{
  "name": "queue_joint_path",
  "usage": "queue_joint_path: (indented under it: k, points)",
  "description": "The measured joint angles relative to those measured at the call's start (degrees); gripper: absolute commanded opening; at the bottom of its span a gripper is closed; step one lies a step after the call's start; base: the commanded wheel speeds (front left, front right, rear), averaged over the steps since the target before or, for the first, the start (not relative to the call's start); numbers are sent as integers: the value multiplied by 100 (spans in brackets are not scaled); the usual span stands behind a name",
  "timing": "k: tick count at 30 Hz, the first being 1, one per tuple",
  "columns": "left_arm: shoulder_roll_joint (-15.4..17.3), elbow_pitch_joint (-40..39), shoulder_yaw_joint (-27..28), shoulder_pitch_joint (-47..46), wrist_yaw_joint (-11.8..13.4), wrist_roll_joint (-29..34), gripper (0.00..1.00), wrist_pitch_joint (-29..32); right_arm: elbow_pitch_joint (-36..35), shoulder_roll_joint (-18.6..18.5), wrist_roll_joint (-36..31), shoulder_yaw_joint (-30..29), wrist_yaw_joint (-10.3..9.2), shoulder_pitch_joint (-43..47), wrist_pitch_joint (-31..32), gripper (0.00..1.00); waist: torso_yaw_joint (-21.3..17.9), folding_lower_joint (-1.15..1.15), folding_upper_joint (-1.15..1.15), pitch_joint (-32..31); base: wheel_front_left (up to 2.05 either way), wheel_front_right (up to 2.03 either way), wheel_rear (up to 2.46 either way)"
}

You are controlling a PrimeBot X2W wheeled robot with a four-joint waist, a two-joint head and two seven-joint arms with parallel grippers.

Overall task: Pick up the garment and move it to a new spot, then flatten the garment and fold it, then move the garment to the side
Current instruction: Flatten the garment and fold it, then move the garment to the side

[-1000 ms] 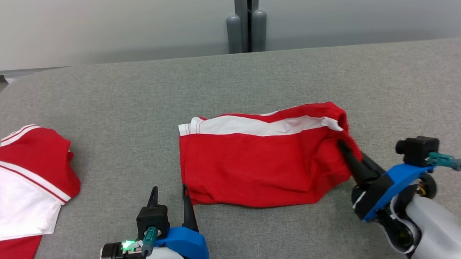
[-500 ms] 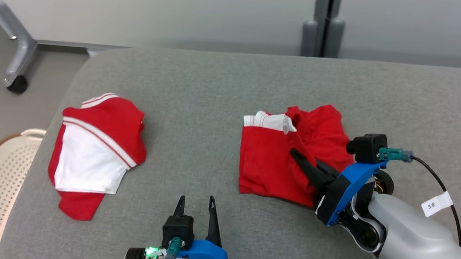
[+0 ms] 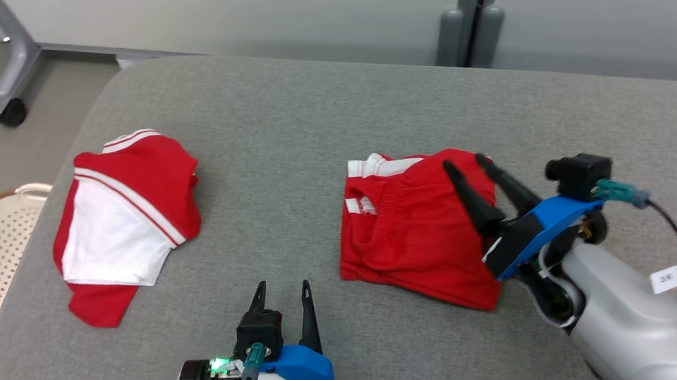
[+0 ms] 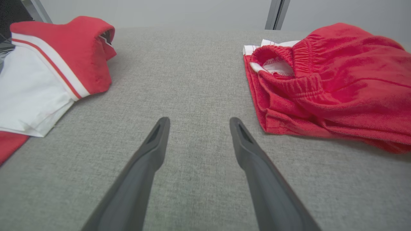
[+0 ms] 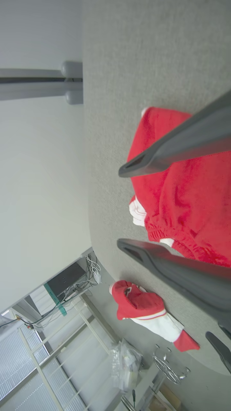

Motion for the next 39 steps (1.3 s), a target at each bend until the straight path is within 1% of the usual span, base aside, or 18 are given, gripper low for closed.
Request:
queue_joint_path:
  k: [3,7,10,12,14,15,17,21,22,26,34,39]
  points:
    - [3,-49,152,-21,49,142,100,1,-70,-159,-673,-858,0,68,-11,100,-271,0,0,-24,0,0,0]
    - [-1,-153,404,-31,116,371,100,1,-185,-151,-1637,-1969,0,562,-14,100,-620,0,0,-100,0,0,0]
    - [1,-219,610,-31,146,580,100,0,-374,-57,-2343,-2646,0,895,-15,100,-859,0,0,-176,0,0,0]
    - [-1,-236,758,3,151,679,100,0,-465,79,-2721,-3042,0,1132,-15,100,-995,0,0,-248,0,0,0]
    - [-1,-237,907,98,160,780,100,1,-531,190,-3141,-3263,0,1415,-15,100,-1105,0,0,-346,0,0,0]
    - [0,-243,983,161,159,833,100,1,-548,277,-3247,-3371,0,1539,-14,100,-1156,0,0,-397,0,0,0]
    - [0,-252,1123,280,141,906,100,1,-597,416,-3533,-3509,0,1780,-14,100,-1245,-1,0,-507,0,0,0]
    - [1,-257,1351,532,31,1065,100,1,-636,628,-3916,-3722,0,2146,-14,100,-1355,-1,0,-742,0,0,0]
    - [1,-248,1479,686,-10,1158,100,1,-665,736,-4095,-3773,0,2306,-15,100,-1396,-1,-1,-854,0,0,0]
    - [5,-237,1695,903,-96,1326,100,1,-688,890,-4272,-3874,1,2491,-14,100,-1454,-1,-1,-1025,0,0,0]
    - [5,-244,1952,1081,-271,1575,100,1,-658,1001,-4331,-3815,0,2606,-14,100,-1469,-1,-1,-1107,0,0,0]
    - [4,-350,1856,1058,-385,1652,100,1,-522,1011,-4053,-3510,1,2513,-14,100,-1363,-1,-1,-930,0,0,0]
